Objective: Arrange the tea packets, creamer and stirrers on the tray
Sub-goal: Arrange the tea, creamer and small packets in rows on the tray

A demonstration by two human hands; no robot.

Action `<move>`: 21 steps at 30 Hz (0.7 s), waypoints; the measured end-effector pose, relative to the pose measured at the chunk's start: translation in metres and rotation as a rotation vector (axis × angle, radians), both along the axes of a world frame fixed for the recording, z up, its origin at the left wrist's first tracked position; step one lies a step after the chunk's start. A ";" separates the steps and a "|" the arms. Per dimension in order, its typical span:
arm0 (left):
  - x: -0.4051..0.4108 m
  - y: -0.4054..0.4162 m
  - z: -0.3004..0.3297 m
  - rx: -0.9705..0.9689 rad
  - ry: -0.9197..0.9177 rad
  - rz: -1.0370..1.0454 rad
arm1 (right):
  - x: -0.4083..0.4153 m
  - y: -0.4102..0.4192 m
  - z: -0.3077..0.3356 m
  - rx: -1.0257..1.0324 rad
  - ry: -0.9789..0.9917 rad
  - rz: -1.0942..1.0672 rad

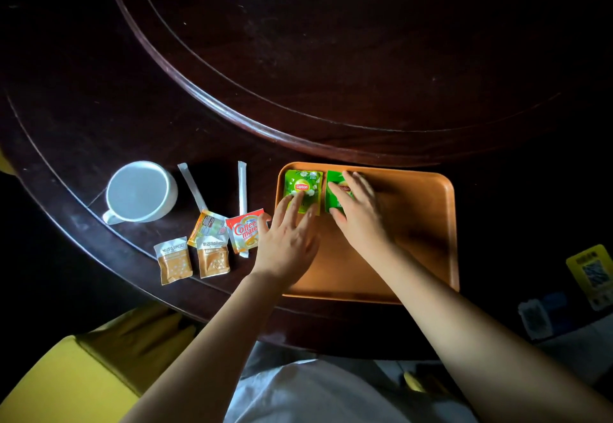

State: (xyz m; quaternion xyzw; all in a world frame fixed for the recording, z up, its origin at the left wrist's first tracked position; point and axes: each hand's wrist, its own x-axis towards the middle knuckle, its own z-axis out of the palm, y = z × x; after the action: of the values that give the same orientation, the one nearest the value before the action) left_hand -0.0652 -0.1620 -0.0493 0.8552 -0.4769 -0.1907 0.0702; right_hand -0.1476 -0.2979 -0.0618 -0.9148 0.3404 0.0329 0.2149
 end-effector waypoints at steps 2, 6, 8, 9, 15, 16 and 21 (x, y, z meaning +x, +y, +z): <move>0.000 -0.002 0.000 0.010 -0.003 -0.003 | -0.001 -0.001 0.000 -0.005 0.007 0.004; -0.001 -0.004 0.002 0.011 -0.010 -0.005 | -0.001 -0.002 0.000 0.003 0.017 0.004; -0.001 -0.005 0.003 0.018 -0.019 -0.010 | -0.001 -0.003 0.001 0.009 0.019 0.005; -0.002 -0.004 0.004 0.019 -0.026 -0.016 | -0.001 -0.003 0.001 0.012 0.017 0.009; -0.006 0.001 0.018 -0.056 0.003 0.003 | -0.004 -0.001 0.012 -0.044 -0.021 0.015; -0.007 0.005 0.022 -0.094 0.002 0.009 | -0.005 0.000 0.015 -0.060 -0.042 0.005; -0.002 0.061 0.030 -0.289 -0.083 0.129 | -0.008 0.031 0.032 -0.143 -0.256 0.039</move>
State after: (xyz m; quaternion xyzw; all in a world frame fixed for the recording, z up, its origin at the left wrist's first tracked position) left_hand -0.0674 -0.1005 -0.0189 0.8722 -0.4458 -0.0800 0.1848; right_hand -0.1558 -0.2673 -0.0294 -0.9310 0.2937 -0.1044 0.1901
